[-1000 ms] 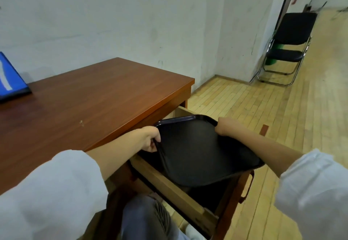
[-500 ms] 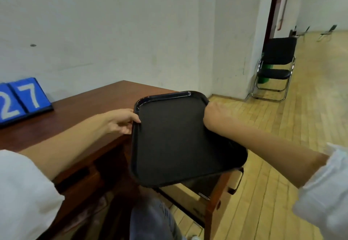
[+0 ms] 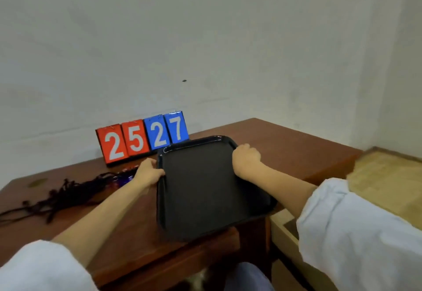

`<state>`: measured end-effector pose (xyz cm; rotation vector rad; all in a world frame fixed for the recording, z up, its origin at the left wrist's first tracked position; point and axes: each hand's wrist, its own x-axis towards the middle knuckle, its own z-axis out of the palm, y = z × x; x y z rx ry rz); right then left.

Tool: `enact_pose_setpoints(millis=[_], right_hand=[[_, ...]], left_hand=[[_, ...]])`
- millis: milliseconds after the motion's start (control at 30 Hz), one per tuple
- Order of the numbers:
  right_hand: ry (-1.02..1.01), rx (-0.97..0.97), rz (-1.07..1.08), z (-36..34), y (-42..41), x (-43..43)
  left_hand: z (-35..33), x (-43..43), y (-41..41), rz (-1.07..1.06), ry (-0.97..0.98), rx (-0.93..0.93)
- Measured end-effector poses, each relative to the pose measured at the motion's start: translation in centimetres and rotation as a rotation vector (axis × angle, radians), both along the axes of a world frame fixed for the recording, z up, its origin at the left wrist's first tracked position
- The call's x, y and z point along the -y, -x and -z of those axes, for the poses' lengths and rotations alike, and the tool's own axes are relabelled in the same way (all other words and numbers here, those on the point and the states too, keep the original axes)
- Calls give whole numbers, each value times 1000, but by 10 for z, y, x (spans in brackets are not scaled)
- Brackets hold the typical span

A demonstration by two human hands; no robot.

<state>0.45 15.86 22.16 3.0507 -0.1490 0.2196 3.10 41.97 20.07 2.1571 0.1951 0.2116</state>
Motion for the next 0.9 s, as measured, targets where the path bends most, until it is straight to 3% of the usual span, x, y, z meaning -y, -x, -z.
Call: enact_pose_setpoints(millis=[133,600,767,900], right_hand=[[-23,-14,-37,14,-48,-26],[-26,-52,-90,50,-132,-44],[-16,-73,-67,64,-139,-45],[123,-2,-75,54,-133,-54]], left_hand=[[16,-31,-28,14,-278,-61],[27,-31,-72,24,-427,-125],[33,-30,-76,64,-588,-110],[26,-45,-70,61,-552,-8]])
